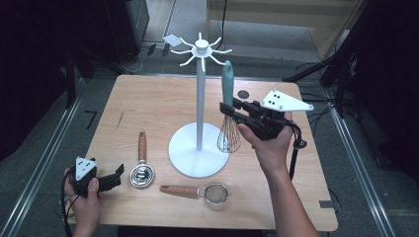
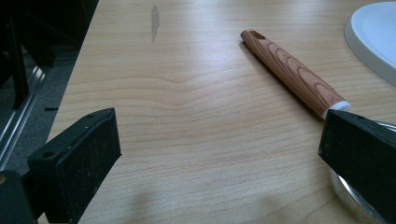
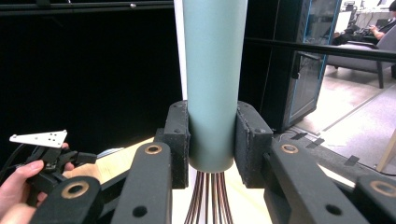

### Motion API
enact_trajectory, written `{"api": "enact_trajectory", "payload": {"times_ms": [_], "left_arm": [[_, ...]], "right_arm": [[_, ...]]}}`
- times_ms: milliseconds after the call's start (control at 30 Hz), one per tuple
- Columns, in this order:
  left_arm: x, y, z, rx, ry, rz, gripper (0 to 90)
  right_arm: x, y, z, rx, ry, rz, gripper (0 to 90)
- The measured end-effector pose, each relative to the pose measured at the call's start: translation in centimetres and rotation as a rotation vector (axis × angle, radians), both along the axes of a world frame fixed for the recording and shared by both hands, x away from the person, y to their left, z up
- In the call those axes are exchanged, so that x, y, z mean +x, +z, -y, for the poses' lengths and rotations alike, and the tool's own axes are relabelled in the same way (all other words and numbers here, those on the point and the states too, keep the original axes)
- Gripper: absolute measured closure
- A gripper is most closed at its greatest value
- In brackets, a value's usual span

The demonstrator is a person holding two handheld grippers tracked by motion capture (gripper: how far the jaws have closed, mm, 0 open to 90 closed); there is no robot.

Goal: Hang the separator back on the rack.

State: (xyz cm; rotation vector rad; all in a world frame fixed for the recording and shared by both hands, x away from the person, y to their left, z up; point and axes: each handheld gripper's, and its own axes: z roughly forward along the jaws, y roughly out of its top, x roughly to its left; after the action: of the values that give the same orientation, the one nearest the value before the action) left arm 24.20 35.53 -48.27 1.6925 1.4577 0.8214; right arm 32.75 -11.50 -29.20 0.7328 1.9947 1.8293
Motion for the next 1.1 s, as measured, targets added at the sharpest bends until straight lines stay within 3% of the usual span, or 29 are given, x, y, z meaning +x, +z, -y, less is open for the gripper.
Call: {"api": "enact_trajectory", "payload": {"times_ms": [367, 1100], "left_arm": [[0.0, 0.0, 0.0, 0.0, 0.0, 0.0, 0.0], [0.0, 0.0, 0.0, 0.002, 0.0, -0.002, 0.0]], "right_arm": [[-0.4, 1.0, -0.1, 0.024, 0.01, 0.045, 71.2], [-1.5, 1.5, -0.8, 0.034, 0.064, 0.067, 71.2]]}}
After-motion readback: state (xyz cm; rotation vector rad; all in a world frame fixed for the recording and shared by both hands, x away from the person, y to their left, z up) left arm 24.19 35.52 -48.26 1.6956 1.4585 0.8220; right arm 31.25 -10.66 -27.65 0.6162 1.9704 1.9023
